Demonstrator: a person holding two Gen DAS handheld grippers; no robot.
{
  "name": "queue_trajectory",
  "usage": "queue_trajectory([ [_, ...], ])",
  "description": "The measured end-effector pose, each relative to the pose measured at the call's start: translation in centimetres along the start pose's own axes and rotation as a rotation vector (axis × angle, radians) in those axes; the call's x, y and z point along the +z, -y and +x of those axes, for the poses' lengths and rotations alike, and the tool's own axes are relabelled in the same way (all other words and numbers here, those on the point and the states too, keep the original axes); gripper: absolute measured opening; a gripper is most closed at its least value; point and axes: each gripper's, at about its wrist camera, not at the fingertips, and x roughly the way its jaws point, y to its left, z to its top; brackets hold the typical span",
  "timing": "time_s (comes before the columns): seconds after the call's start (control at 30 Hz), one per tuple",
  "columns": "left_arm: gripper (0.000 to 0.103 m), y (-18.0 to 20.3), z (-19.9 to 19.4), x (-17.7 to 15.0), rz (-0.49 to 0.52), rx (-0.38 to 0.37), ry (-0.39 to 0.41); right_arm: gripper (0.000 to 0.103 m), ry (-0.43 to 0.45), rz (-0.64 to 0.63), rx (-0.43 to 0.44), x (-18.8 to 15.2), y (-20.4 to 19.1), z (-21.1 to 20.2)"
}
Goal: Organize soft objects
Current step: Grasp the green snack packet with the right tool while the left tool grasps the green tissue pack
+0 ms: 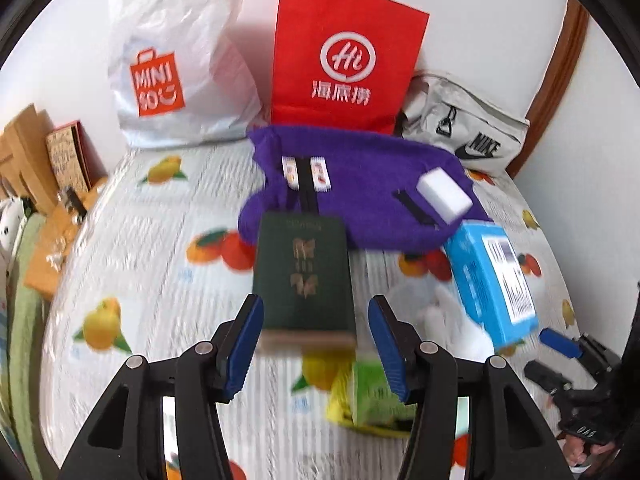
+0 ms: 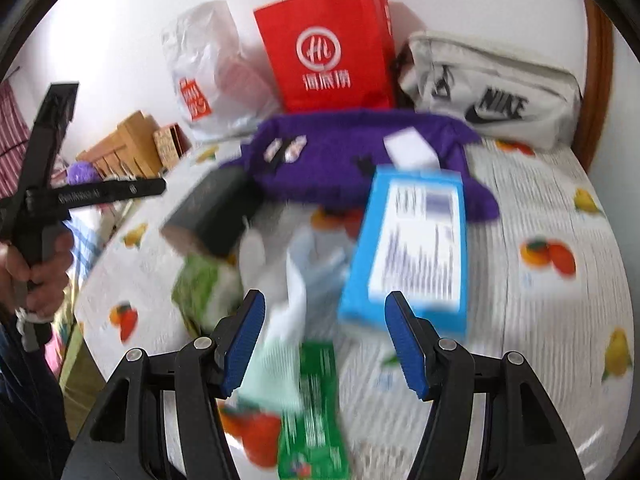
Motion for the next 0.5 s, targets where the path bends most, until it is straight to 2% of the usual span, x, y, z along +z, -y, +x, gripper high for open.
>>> queue_trajectory([
  [0.23,0.052,0.2,0.1,-3.6,-0.006,-0.018,-0.028,0.062,-0.090,-0.048,-0.019,-5.4,-0.6,1.4],
  [0.4,0.052,0.3,0.3,-5.1,-0.006,-0.019,-0.043,0.062,-0.131,-0.065,-0.031,-7.2,-1.1,3.2],
  [0.5,0.052,0.4,0.4,-5.8,-0.001,-0.018,-0.052,0.062,-0.115,-0.116,-0.070,-7.8,-1.9,3.8],
])
